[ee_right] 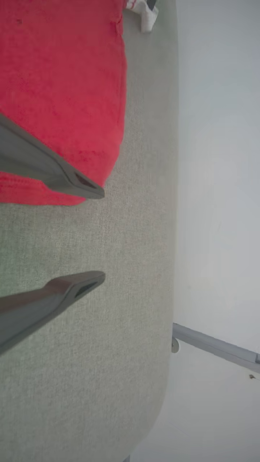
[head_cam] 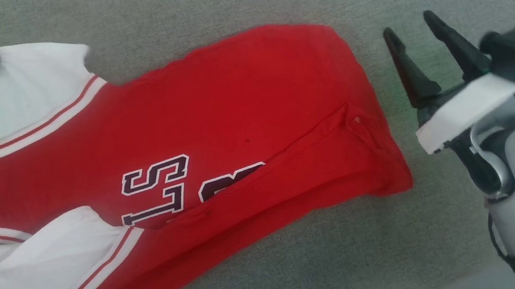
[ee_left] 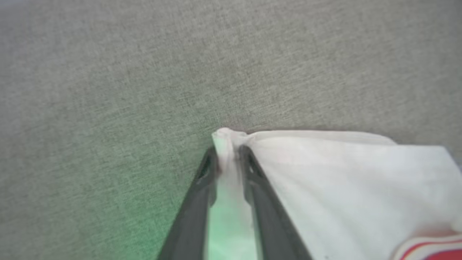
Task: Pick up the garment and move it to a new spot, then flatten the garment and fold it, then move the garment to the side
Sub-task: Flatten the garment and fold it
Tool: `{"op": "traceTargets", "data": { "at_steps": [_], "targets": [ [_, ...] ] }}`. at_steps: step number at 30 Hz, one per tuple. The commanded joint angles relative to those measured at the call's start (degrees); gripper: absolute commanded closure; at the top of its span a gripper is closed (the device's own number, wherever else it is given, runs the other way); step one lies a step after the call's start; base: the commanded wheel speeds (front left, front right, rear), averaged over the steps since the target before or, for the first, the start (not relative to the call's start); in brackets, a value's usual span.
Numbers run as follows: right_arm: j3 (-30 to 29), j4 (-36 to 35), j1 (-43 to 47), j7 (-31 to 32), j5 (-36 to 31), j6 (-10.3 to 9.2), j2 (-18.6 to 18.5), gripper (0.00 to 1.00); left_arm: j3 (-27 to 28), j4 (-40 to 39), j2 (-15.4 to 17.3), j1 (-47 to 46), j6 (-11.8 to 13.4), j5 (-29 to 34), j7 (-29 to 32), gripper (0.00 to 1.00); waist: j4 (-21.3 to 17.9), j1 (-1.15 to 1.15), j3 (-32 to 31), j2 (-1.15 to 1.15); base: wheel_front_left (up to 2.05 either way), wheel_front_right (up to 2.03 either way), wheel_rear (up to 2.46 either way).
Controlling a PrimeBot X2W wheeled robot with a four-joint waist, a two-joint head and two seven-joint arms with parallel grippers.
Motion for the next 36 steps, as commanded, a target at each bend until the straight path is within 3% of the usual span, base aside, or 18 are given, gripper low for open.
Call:
{"op": "traceTargets", "data": {
  "at_steps": [1, 8, 15, 21, 22, 23, 24, 36],
  "targets": [
    [0.74, 0.15, -1.71, 1.63, 0.61, 0.0, -0.58, 0.0, -2.06, 1.33, -1.23, 3.69, -0.4, 0.27, 1.49, 1.0, 0.17, 0.0, 0.22, 0.0, 0.0, 0.0, 0.0],
    [6.57, 3.79, -9.3, 12.68, 5.81, 0.0, -2.78, 0.0, -2.08, 2.13, -3.8, 1.05, -1.2, 1.2, -0.32, 1.0, 1.72, 0.0, 1.08, 0.0, 0.0, 0.0, 0.0],
    [15.35, 11.83, -18.95, 27.87, 9.8, 0.0, -5.48, 0.0, -2.01, 3.53, -5.98, -1.57, -2.29, 2.09, -2.18, 1.0, 3.28, 0.0, 1.51, 0.0, 0.0, 0.0, 0.0],
    [21.83, 18.81, -25.05, 37.13, 13.5, 0.0, -5.2, 0.0, -2.03, 5.09, -7.59, -2.9, -3.11, 2.12, -3.74, 1.0, 4.07, 0.0, 1.75, 0.0, 0.0, 0.0, 0.0],
    [23.2, 19.69, -25.88, 38.44, 13.6, 0.0, -5.45, 0.1, -2.0, 5.34, -7.83, -2.95, -3.32, 2.09, -4.0, 1.0, 4.22, 0.0, 1.75, 0.0, 0.0, 0.0, 0.0],
    [24.32, 20.35, -26.58, 39.11, 13.73, 0.0, -5.66, 0.88, -2.02, 5.52, -8.05, -3.0, -3.53, 2.2, -4.45, 1.0, 4.39, 0.0, 1.73, 0.0, 0.0, 0.0, 0.0],
    [24.97, 20.97, -27.26, 39.4, 14.15, 0.0, -5.79, 1.0, -1.98, 5.7, -8.24, -3.06, -3.63, 2.28, -5.07, 1.0, 4.56, 0.0, 1.67, 0.0, 0.0, 0.0, 0.0],
    [24.77, 23.52, -28.7, 30.19, 14.5, -0.04, -9.12, 1.0, -1.68, 5.51, -9.2, -3.72, -5.48, 0.84, -5.59, 1.0, 8.36, 0.0, -2.89, 0.0, 0.0, 0.0, 0.0]
  ]
}}
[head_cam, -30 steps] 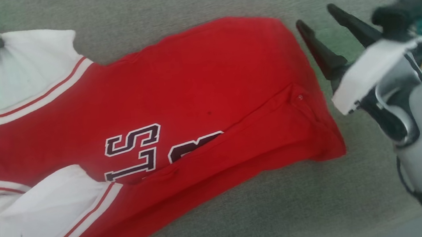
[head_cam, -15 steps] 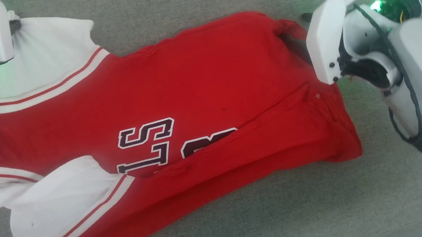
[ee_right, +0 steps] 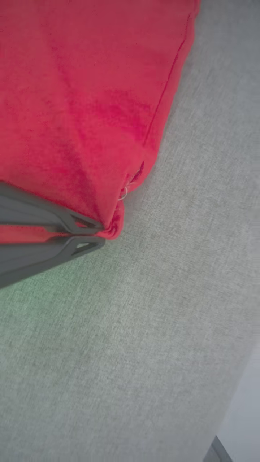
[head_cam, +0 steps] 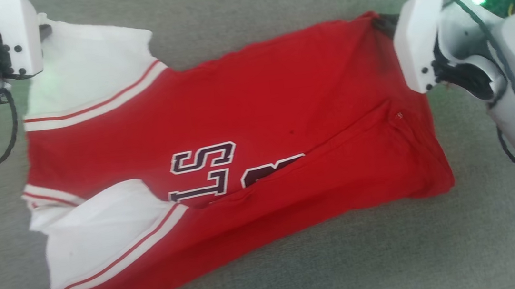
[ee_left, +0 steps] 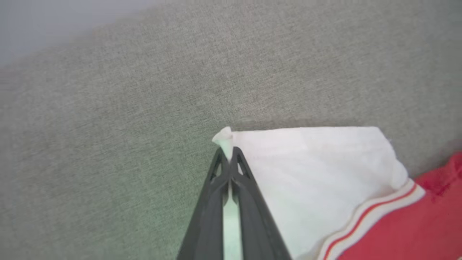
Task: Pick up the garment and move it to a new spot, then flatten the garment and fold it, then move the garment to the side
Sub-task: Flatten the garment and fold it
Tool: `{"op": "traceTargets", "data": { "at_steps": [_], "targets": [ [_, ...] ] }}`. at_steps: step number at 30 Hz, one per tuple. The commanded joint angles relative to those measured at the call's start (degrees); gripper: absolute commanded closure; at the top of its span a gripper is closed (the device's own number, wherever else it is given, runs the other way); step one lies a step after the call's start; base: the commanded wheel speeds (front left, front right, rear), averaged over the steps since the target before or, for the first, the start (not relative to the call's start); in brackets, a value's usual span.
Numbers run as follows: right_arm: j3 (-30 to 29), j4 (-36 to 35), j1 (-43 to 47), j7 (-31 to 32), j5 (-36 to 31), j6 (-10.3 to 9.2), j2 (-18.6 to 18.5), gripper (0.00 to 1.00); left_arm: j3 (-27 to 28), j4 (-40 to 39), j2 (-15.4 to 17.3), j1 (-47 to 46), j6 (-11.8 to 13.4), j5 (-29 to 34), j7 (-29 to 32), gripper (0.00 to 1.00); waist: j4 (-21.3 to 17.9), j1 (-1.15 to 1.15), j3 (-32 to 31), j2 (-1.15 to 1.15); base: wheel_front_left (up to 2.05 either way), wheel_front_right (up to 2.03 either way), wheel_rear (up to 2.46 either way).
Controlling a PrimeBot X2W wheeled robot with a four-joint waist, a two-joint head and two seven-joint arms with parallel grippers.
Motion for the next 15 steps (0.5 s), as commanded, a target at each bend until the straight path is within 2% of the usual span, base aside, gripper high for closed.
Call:
{"op": "traceTargets", "data": {
  "at_steps": [1, 8, 15],
  "targets": [
    [-0.09, 0.11, 1.07, -0.78, -0.21, -0.08, -0.52, 1.0, 0.01, -0.56, -0.08, 0.53, -0.39, -0.7, 0.41, 1.0, 1.43, 0.0, -1.61, 0.0, 0.0, 0.0, 0.0],
    [-2.33, -2.52, 5.96, -4.71, -0.41, -0.08, -4.01, 1.0, -1.16, -6.63, 0.58, 3.04, 1.35, -0.98, 3.57, 1.0, 4.84, 0.0, -6.45, 0.0, 0.0, 0.0, 0.0],
    [-5.19, -7.33, 13.09, -3.89, 0.01, -0.08, -7.61, 1.0, -1.62, -19.73, 4.61, 9.18, 5.3, -2.95, 6.52, 1.0, 7.49, 0.0, -10.74, 0.0, 0.0, 0.0, 0.0]
  ]
}}
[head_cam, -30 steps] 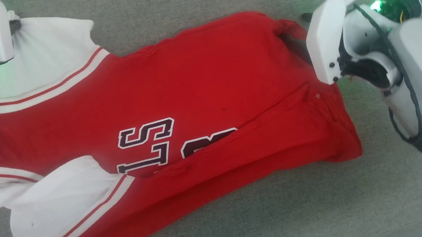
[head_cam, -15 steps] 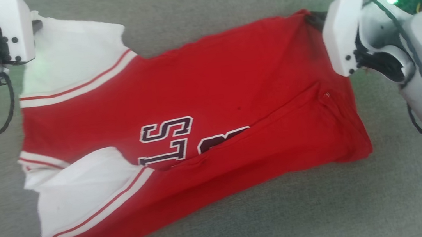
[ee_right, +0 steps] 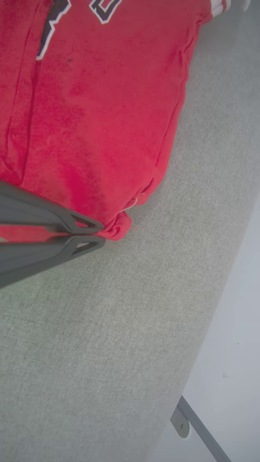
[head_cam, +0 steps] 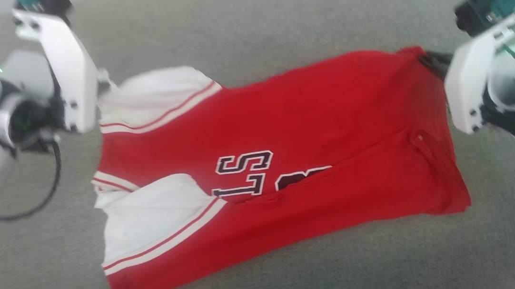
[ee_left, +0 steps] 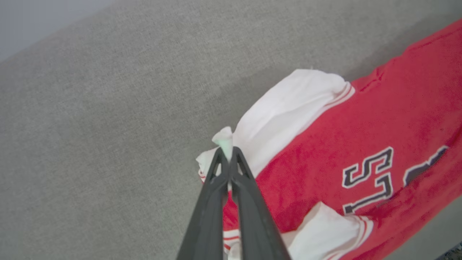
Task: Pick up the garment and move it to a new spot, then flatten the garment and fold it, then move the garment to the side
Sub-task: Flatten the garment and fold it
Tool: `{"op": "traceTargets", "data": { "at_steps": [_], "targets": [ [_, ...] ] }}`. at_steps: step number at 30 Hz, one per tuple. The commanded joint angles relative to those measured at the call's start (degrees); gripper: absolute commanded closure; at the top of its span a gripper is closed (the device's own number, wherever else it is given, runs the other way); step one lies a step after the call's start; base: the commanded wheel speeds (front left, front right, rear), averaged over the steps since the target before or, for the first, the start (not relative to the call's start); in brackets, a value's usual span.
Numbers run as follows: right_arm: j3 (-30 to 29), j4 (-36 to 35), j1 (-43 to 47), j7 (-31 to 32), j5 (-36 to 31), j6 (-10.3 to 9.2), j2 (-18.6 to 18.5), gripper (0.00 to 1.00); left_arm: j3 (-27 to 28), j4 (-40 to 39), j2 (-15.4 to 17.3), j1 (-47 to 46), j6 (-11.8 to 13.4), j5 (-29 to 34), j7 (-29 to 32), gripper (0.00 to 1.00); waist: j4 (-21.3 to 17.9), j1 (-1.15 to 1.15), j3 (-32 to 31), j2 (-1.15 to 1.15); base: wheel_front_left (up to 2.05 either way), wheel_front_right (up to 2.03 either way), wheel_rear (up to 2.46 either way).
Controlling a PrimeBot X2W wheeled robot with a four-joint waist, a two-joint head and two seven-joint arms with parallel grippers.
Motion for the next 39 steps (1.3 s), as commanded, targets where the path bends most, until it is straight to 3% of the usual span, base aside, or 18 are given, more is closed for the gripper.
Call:
{"op": "traceTargets", "data": {
  "at_steps": [1, 13, 14, 16, 22, 27, 28, 29, 30, 31, 32, 34, 39],
  "targets": [
    [-0.72, -0.88, 1.96, 0.27, 0.29, -0.08, -0.58, 1.0, -0.1, -2.5, 1.01, 1.68, 1.07, -0.41, 0.51, 1.0, 1.59, 0.0, -1.92, 0.0, 0.0, 0.0, 0.0],
    [-8.96, -9.56, 17.47, 6.28, 0.28, -0.08, -3.4, 1.0, -1.9, -36.28, 14.3, 15.59, 16.75, -2.35, 3.64, 1.0, 3.53, 0.0, -5.55, 0.0, 0.0, 0.0, 0.0],
    [-9.6, -10.46, 20.03, 7.59, 0.13, -0.08, -3.45, 1.0, -2.49, -39.86, 15.94, 17.83, 18.9, -2.69, 3.86, 1.0, 3.64, 0.0, -5.8, 0.0, 0.0, 0.0, 0.0],
    [-10.55, -10.78, 22.0, 8.42, -0.08, -0.08, -3.27, 1.0, -3.14, -42.43, 16.77, 20.06, 20.42, -3.39, 3.79, 1.0, 3.74, 0.0, -5.93, 0.0, 0.0, 0.0, 0.0],
    [-11.14, -9.38, 24.81, 10.09, -0.53, -0.08, -1.69, 1.0, -4.53, -43.06, 16.48, 24.06, 21.86, -4.39, 2.53, 1.0, 3.8, 0.0, -6.03, 0.0, 0.0, 0.0, 0.0],
    [-10.23, -6.55, 24.06, 10.89, -1.03, -0.08, 0.1, 1.0, -4.95, -38.24, 14.03, 25.93, 19.55, -4.59, -0.35, 1.0, 3.78, 0.0, -6.3, 0.0, 0.0, 0.0, 0.0],
    [-9.86, -6.08, 23.73, 10.81, -1.15, -0.08, 0.35, 0.9, -5.04, -36.97, 13.55, 26.13, 18.86, -4.11, -1.16, 0.89, 3.75, 0.0, -6.4, 0.0, 0.0, 0.0, 0.0],
    [-9.55, -5.61, 23.53, 10.66, -1.31, -0.08, 0.57, 0.66, -4.95, -35.7, 12.82, 26.38, 18.12, -4.04, -2.12, 0.67, 3.76, 0.0, -6.62, 0.0, 0.0, 0.0, 0.0],
    [-9.35, -5.23, 23.33, 10.55, -1.39, -0.08, 0.68, 0.28, -4.66, -34.57, 12.24, 26.69, 17.6, -4.42, -3.04, 0.38, 3.76, 0.0, -6.81, 0.0, 0.0, 0.0, 0.0],
    [-9.22, -5.06, 23.09, 10.52, -1.34, -0.08, 0.78, 0.0, -4.54, -33.33, 11.98, 26.9, 17.05, -4.81, -3.66, 0.24, 3.74, 0.0, -7.03, 0.0, 0.0, 0.0, 0.0],
    [-9.02, -5.01, 22.99, 10.64, -1.08, -0.08, 0.96, 0.0, -4.54, -32.4, 11.82, 27.1, 16.55, -4.81, -4.09, 0.22, 3.72, 0.0, -7.35, 0.0, 0.0, 0.0, 0.0],
    [-9.21, -5.26, 22.88, 10.73, 0.03, -0.08, 1.07, 0.0, -4.19, -31.39, 11.33, 27.57, 15.51, -5.01, -5.49, 0.0, 3.71, 0.0, -7.94, 0.0, 0.0, 0.0, 0.0],
    [-11.0, -6.93, 24.25, 11.58, 2.32, -0.08, 0.53, 0.0, -2.83, -31.08, 11.36, 28.88, 14.04, -4.31, -10.32, 0.0, 4.07, 0.0, -9.44, 0.0, 0.0, 0.0, 0.0]
  ]
}}
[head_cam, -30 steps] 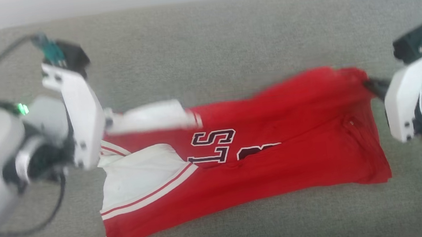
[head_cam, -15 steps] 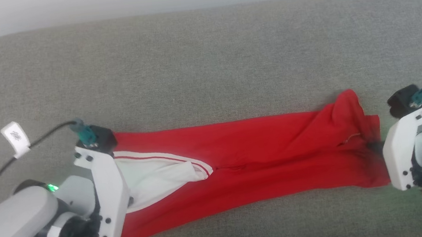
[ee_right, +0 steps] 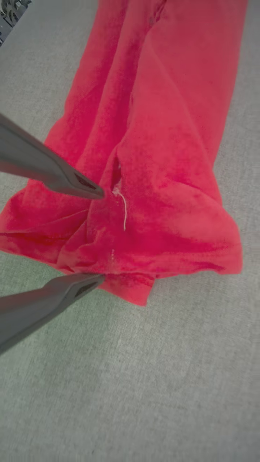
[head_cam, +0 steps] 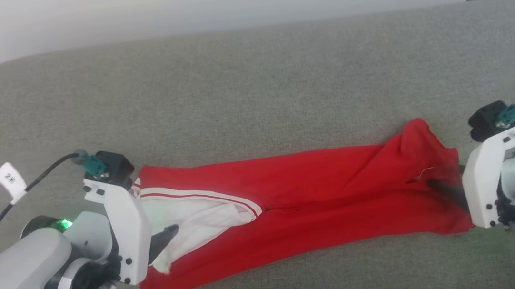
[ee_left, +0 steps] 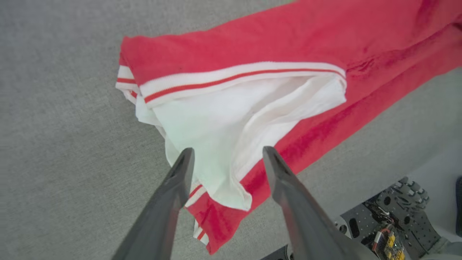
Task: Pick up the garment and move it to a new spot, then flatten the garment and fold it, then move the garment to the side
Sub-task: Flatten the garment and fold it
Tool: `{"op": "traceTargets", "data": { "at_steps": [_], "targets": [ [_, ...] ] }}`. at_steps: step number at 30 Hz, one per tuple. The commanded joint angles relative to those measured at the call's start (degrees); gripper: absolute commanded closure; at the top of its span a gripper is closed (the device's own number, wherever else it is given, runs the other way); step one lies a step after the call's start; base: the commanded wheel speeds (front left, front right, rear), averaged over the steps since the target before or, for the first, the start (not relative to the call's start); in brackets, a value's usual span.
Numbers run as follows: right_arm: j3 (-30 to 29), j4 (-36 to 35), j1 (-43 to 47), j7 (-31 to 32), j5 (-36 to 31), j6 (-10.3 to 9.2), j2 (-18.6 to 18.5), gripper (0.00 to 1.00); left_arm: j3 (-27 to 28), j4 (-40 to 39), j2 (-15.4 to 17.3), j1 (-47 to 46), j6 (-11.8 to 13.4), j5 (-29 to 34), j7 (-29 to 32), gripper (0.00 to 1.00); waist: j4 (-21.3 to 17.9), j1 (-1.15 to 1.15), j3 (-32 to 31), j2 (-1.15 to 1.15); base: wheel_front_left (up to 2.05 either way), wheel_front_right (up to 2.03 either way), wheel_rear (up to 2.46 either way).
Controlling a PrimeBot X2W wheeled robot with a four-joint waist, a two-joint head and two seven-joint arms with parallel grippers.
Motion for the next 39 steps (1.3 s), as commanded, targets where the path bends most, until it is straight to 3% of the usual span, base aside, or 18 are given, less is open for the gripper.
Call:
{"op": "traceTargets", "data": {
  "at_steps": [1, 9, 22, 28, 33, 34, 35, 39],
  "targets": [
    [-0.74, -0.9, 1.06, 0.57, 0.67, -0.06, -0.26, 0.0, 0.37, -0.2, 0.15, 1.41, -0.57, 0.49, -1.87, 0.0, 0.21, 0.0, -0.61, 0.0, 0.0, 0.0, 0.0],
    [-6.16, -0.5, 1.46, 2.11, -0.66, -0.06, 0.41, 0.0, 3.09, 0.13, 0.23, 4.31, -2.27, 5.0, -15.89, 0.0, 1.18, 0.0, -1.74, 0.0, 0.0, 0.0, 0.0],
    [-8.54, 7.44, -1.25, 8.26, -1.36, -0.04, 1.81, 0.0, 10.4, 8.29, -2.89, 11.88, 1.87, 8.2, -43.09, 0.0, 5.11, 0.0, -0.3, 0.0, 0.0, 0.0, 0.0],
    [-7.5, 11.37, -1.93, 9.18, -0.58, -0.03, 3.4, 0.0, 13.97, 10.91, -4.93, 14.84, 2.09, 9.38, -47.1, 0.0, 6.78, 0.0, 0.65, 0.0, 0.0, 0.0, 0.0],
    [-5.85, 14.77, -1.98, 10.23, 0.79, -0.01, 5.36, 0.0, 21.69, 11.95, -8.56, 17.82, 1.46, 13.61, -47.58, 0.0, 8.02, 0.0, 1.58, 0.0, 0.0, 0.0, 0.0],
    [-5.23, 15.15, -1.97, 10.35, 0.71, 0.07, 5.41, 0.62, 23.64, 11.89, -9.58, 18.96, 1.14, 15.31, -47.5, 0.0, 8.21, 0.0, 1.71, 0.0, 0.0, 0.0, 0.0],
    [-4.47, 15.22, -1.92, 10.63, 1.12, 0.1, 5.53, 1.0, 25.58, 11.99, -10.5, 20.17, 0.68, 16.39, -47.49, 0.0, 8.36, 0.0, 1.85, 0.0, 0.0, 0.0, 0.0],
    [-4.95, 15.34, -2.09, 9.25, 2.77, 0.04, 4.84, 1.0, 33.1, 12.24, -13.99, 23.96, -1.0, 22.41, -47.52, 0.0, 8.5, 0.0, 2.11, 0.0, 0.0, 0.0, 0.0]
  ]
}}
